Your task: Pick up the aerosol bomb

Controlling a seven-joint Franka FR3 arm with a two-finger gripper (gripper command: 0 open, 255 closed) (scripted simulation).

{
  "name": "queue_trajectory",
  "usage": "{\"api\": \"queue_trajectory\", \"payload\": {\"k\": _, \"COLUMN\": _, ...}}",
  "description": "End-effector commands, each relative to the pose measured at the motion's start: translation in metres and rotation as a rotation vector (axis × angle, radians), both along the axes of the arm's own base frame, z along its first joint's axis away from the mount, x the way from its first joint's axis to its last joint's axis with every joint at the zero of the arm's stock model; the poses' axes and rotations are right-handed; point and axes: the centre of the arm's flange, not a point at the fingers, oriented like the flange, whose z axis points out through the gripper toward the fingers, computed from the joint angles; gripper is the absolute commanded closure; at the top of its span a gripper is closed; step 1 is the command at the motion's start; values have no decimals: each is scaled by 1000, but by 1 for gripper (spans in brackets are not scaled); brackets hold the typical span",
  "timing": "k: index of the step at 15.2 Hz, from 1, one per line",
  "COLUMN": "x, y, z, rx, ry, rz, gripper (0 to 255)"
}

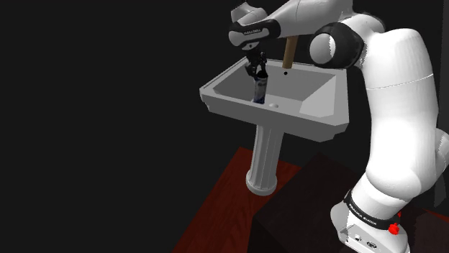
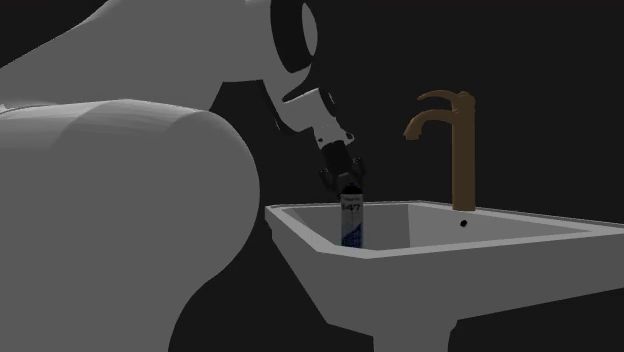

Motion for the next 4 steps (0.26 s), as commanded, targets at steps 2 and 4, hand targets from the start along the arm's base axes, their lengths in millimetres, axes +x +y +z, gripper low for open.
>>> {"api": "queue_trajectory", "payload": {"k": 2, "x": 0, "y": 0, "z": 18, "rx": 0, "ry": 0, "rz": 0, "gripper": 255}}
{"api": "queue_trajectory", "payload": {"k": 4, "x": 0, "y": 0, "z": 19, "rx": 0, "ry": 0, "rz": 0, "gripper": 255}}
